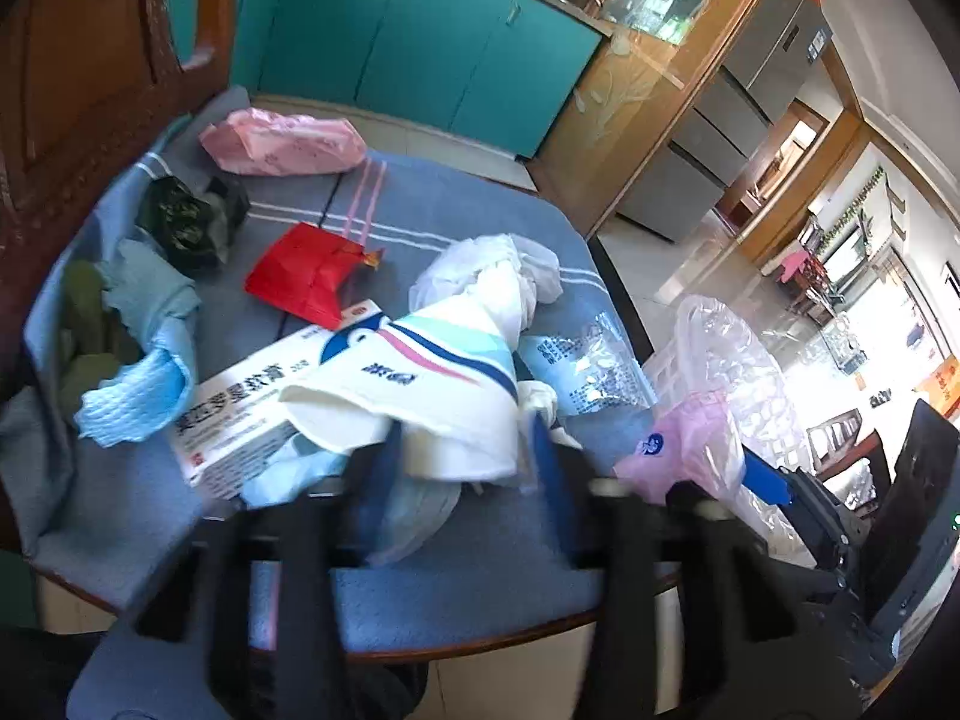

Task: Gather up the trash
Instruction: 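Carry the pink bag and paper cup over the wastebasket and open both tools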

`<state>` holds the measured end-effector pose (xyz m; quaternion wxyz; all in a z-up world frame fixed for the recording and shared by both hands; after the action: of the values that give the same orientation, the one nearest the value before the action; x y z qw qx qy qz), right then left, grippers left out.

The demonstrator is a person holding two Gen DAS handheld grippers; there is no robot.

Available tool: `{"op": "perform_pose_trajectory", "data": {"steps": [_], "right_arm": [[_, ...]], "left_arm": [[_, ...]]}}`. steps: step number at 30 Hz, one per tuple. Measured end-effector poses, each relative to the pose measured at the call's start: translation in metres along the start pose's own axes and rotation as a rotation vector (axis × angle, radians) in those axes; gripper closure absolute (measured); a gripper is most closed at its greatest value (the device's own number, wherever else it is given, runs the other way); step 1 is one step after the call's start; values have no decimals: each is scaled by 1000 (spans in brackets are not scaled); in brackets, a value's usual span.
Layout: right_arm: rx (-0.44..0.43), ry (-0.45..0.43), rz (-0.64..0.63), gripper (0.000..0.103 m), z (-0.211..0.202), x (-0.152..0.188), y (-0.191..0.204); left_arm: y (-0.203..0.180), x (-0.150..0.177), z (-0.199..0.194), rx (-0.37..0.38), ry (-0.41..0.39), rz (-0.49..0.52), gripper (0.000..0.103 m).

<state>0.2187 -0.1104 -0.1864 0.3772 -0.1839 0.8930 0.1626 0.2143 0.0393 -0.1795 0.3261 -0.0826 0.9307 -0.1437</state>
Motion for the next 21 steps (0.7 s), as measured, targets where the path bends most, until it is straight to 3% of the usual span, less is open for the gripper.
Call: {"op": "perform_pose_trajectory", "data": {"steps": [6,15,21], "right_arm": [[-4,-4,8,40,0,0,-2],[-6,-43,12,40,-10,-6,-6],[48,-139,46,40,-46,-25,-38]], "left_arm": [[-6,-4,-5,13,-41,15,88],[-2,-23,-31,20,-153,-11,90],[-25,-38,-67,69,-243,19,90]]}}
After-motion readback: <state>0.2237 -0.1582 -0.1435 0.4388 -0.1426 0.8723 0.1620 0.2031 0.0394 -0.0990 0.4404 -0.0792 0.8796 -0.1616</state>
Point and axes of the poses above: each gripper's, at about its wrist camera, not at the fingertips, and z roughly the way its jaws point, y to its left, x to its underside, the point moved 8 cm from there along z, roughly the way its jaws point, and after that the axes turned 5 degrees about -x, right-handed, at the moved point
